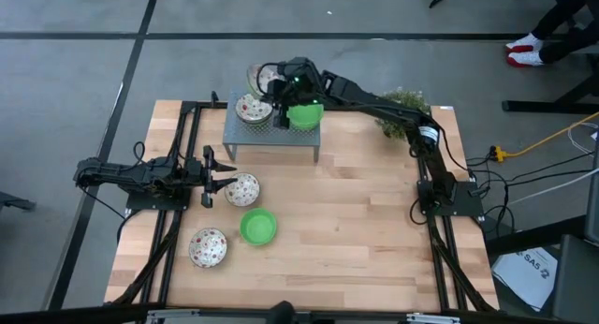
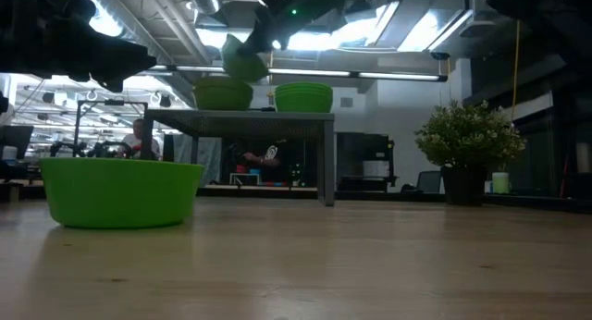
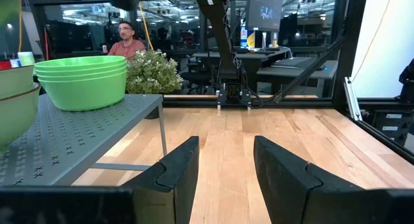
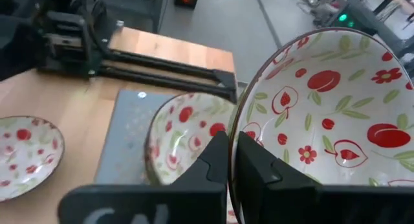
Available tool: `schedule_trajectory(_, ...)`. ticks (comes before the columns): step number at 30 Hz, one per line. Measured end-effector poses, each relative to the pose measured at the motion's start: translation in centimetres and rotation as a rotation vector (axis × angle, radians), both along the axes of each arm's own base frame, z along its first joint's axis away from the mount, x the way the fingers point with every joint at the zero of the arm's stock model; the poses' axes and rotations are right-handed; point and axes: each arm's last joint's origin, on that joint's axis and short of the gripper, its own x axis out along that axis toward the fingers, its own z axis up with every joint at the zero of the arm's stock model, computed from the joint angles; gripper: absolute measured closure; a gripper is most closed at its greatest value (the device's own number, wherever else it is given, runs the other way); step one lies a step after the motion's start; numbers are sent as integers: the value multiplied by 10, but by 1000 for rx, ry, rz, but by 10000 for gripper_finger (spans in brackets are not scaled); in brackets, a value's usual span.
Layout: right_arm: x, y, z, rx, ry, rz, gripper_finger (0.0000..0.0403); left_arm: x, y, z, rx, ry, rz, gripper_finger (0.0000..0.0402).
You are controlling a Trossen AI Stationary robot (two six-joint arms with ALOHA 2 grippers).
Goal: Pick & Place Mini bowls
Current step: Stack the white patterned bowl on the white patterned bowl on the shelf
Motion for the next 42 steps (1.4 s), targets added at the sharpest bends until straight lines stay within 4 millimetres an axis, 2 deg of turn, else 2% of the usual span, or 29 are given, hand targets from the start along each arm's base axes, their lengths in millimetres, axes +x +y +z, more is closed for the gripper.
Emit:
schedule_trajectory(12, 13, -2, -21, -28, 54, 14, 387, 0, 0, 0, 0, 0, 0, 258)
schedule_trajectory(17, 17, 12, -18, -91, 54, 70, 386, 0, 0, 0, 0, 0, 0, 258)
schedule_trajectory(23, 18, 20, -23, -87, 111, 93, 382, 0, 0, 0, 0, 0, 0, 258)
schedule_trajectory(33, 17, 23, -26, -121, 153, 124, 370, 0, 0, 0, 0, 0, 0, 258)
schedule_trajectory(42, 17, 22, -31, -113, 188, 129, 382, 0, 0, 0, 0, 0, 0, 258)
